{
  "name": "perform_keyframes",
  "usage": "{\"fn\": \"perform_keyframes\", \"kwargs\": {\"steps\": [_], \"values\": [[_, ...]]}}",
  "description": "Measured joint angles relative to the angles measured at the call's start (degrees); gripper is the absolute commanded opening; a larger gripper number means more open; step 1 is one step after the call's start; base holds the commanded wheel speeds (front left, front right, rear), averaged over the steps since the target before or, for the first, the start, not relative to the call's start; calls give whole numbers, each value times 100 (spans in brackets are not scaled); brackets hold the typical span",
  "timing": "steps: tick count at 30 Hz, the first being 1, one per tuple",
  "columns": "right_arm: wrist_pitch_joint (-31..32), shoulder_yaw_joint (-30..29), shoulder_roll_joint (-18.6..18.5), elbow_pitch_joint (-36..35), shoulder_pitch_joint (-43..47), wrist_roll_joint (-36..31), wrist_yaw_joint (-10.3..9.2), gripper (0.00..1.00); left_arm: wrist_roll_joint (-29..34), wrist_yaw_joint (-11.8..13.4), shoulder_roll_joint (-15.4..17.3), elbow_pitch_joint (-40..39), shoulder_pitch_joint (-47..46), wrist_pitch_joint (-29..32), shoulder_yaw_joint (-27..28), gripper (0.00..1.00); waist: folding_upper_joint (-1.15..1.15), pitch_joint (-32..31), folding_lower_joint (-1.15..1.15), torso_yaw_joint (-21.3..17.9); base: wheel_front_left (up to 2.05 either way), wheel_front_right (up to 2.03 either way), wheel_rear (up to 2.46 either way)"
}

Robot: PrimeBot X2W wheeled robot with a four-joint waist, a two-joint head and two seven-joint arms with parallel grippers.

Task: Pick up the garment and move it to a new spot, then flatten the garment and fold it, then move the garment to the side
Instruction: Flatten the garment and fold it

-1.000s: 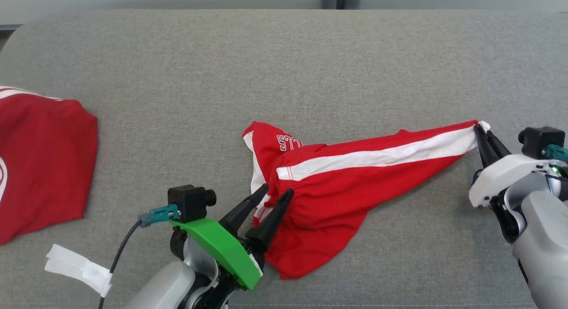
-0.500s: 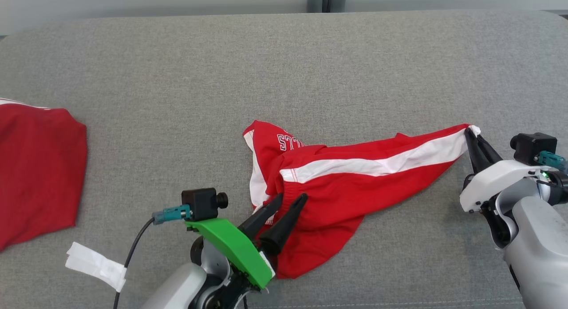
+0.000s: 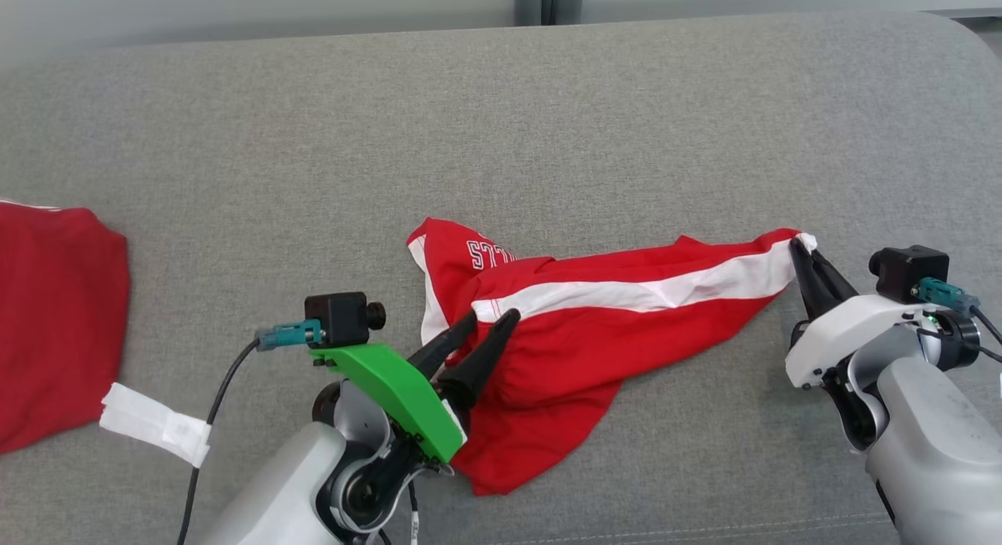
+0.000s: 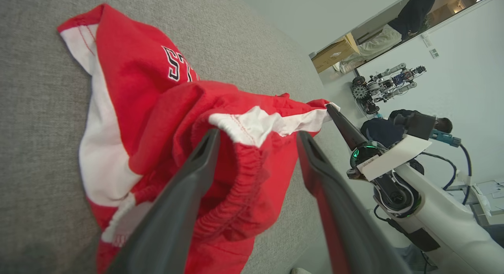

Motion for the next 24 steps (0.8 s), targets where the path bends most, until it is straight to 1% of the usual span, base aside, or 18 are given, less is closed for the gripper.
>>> {"fn": "perform_keyframes", "kwargs": {"steps": [1, 2, 4, 5, 6, 13, 16, 18, 21, 23, 24], "values": [[0, 3, 2, -1, 5, 0, 0, 0, 2, 12, -1, 36, -45, 11, 0, 81, 0, -1, 0, -22, 0, 0, 0], [0, 2, 4, -4, 7, 0, 0, 0, 2, 13, -2, 71, -83, 12, 1, 76, 0, -1, 0, -42, 0, 0, 0], [0, 2, 11, -19, 12, 0, 0, 0, 4, 13, -7, 114, -138, 64, -14, 45, 0, 0, 0, -79, 0, 0, 0], [0, 3, 16, -20, 18, 0, 0, 0, 12, 14, -7, 125, -157, 93, -40, 20, 0, -1, 0, -97, 0, 0, 0], [0, 3, 23, -24, 25, 0, 0, 0, 15, 14, -10, 133, -171, 112, -76, 0, 0, 0, 0, -113, 0, 0, 0], [0, -25, 25, -83, 105, 1, 0, 0, 23, 13, -130, 289, -218, 163, -144, 0, 0, 20, 0, -156, 0, 0, 0], [0, -43, 19, -222, 105, -1, 0, 0, 88, 2, -137, 312, -328, 96, -113, 0, 0, -1, 0, -147, 0, 0, 0], [0, -57, 9, -392, 92, -1, 0, 0, 141, -18, -116, 277, -447, 8, 16, 0, 0, -41, 0, -136, 0, 0, 0], [0, -102, -31, -767, -77, 18, 1, 0, 286, -92, 83, 32, -801, -54, 178, 0, 0, -113, 0, -127, 0, 0, 0], [0, -185, -109, -1071, -323, 96, 1, 0, 481, -146, 304, -230, -1154, -56, 288, 0, 0, -179, 0, -124, 0, 0, 0], [0, -185, -109, -1071, -323, 96, 1, 0, 481, -146, 304, -230, -1154, -56, 288, 0, 0, -179, 0, -124, 0, 0, 0]]}}
